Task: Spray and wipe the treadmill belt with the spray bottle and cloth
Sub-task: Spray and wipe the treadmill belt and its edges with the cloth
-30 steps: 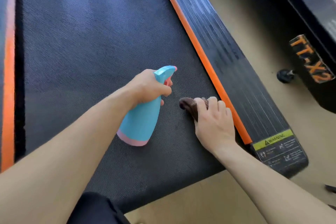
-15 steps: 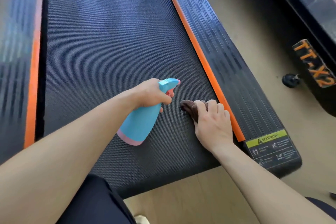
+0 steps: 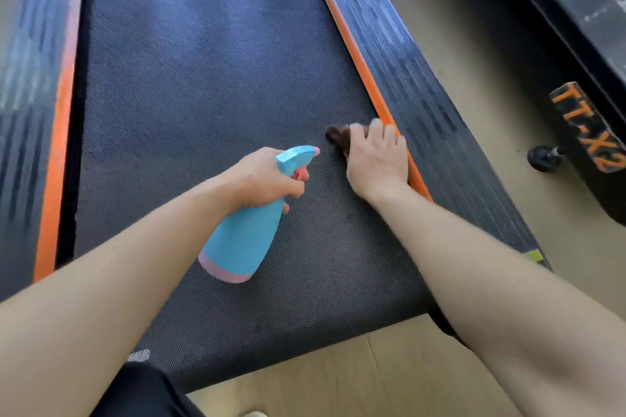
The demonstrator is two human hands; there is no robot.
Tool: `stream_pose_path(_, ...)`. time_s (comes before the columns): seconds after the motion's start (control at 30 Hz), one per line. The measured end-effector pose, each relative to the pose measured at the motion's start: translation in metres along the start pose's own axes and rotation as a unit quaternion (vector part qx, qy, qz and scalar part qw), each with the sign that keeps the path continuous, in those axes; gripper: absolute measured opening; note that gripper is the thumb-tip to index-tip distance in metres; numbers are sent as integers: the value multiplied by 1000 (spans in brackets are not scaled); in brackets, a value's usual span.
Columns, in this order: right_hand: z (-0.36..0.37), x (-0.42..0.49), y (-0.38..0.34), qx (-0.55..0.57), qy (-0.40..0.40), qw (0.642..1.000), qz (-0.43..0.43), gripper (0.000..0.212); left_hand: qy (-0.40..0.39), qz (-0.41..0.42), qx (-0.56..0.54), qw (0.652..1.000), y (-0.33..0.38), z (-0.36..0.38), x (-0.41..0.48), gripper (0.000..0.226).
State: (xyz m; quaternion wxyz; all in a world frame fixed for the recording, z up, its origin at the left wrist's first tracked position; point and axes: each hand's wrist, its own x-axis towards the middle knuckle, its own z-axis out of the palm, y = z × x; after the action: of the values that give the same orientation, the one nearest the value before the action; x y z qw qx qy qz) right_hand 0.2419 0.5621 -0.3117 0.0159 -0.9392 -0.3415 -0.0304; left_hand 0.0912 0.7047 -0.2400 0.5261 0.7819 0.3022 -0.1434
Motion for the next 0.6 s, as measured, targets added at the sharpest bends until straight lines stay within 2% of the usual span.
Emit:
stream_pose_path(0.13,-1,36,-12,-13,-13,999,28,32,20,-3,-28,999,-8,-1,2,10)
stream_pose_path(0.27,1,-57,13,-40,10,997,64,29,4,9,-31,999,-1,-2,3,8)
stream_pose_path(0.37,0,-90,26,-66,-2,997,49,26,9,9,-24,1000,5,-2,5,24)
stream_pose_path(0.43,-2,-65,20,-78,10,996,48,21,16,12,-29,999,7,-2,7,24)
stream_pose_path(0.5,-3,-22,8,-69,12,997,43,26,24,17,-33,999,6,-1,11,21)
stream_pose_path(0.6,-6,42,-8,-54,-29,997,37,32,28,17,-34,999,5,-1,14,22)
